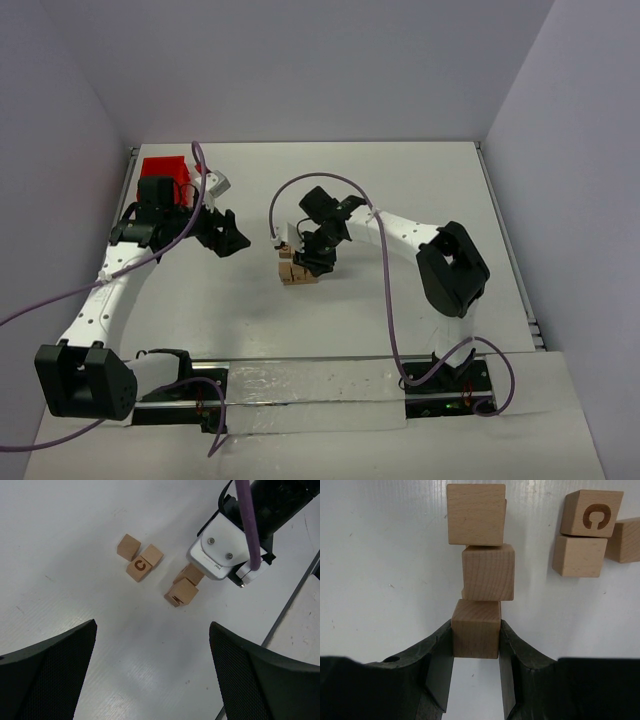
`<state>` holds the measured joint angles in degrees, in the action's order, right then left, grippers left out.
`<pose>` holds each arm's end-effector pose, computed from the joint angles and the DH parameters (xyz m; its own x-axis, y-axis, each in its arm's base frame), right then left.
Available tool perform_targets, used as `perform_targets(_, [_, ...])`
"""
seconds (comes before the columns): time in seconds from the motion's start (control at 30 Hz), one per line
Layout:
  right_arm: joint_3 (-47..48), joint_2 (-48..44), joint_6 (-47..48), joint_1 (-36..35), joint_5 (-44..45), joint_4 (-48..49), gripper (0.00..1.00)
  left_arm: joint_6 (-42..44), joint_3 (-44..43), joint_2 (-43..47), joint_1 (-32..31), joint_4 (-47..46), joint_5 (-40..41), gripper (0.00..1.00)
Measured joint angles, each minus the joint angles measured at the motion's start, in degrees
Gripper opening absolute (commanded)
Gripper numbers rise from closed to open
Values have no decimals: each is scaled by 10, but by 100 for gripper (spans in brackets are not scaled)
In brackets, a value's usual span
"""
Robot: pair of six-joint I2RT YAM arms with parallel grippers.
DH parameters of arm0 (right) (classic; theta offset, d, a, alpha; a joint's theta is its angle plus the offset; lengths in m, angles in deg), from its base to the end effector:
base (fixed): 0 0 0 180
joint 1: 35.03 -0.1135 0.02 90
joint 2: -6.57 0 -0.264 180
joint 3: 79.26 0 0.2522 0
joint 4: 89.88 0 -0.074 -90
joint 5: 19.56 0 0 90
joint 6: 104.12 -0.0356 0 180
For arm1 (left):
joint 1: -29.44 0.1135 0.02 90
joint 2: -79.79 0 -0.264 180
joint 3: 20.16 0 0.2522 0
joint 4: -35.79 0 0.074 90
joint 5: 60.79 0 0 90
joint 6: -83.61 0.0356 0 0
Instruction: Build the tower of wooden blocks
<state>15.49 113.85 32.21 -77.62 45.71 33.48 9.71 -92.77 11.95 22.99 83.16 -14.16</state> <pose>0.2715 0.2698 0.2115 0.0487 -0.8476 -0.5284 -0.9978 -0.0653 0.0128 0.2410 -0.0518 0.3114 -0.4843 0.2576 -0.8361 0.7476 0.6184 -0.2425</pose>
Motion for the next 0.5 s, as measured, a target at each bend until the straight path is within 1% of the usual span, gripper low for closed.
perform_targets(0.5, [5, 14, -2, -7, 12, 3, 35, 0, 0, 8, 3, 0, -4, 99])
